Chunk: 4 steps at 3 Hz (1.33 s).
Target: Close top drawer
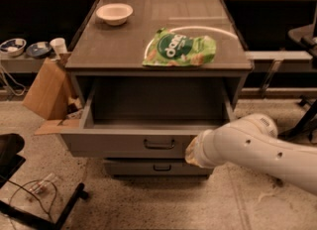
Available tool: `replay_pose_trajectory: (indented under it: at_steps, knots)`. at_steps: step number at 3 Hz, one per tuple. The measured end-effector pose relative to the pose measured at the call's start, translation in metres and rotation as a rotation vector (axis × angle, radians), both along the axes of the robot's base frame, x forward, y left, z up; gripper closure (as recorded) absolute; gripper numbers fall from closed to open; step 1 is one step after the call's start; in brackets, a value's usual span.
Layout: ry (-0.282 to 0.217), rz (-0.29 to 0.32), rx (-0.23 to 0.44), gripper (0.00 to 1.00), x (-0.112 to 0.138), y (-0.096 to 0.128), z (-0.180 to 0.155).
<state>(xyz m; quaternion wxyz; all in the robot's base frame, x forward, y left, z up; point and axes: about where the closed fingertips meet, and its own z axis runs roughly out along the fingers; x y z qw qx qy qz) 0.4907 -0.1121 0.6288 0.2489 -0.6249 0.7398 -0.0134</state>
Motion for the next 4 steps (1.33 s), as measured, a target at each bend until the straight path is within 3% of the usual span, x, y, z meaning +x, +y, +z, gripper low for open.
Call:
replay_pose_trajectory:
  at_steps: [1, 2, 3, 4]
  knots:
    - [-0.015, -0.012, 0.029, 1.00, 0.044, -0.008, -0.016]
    - [-0.015, -0.013, 0.033, 1.00, 0.054, -0.011, -0.022]
    - [-0.008, -0.024, 0.042, 1.00, 0.084, -0.019, -0.031]
    - [0.081, -0.035, 0.042, 1.00, 0.128, -0.040, -0.081]
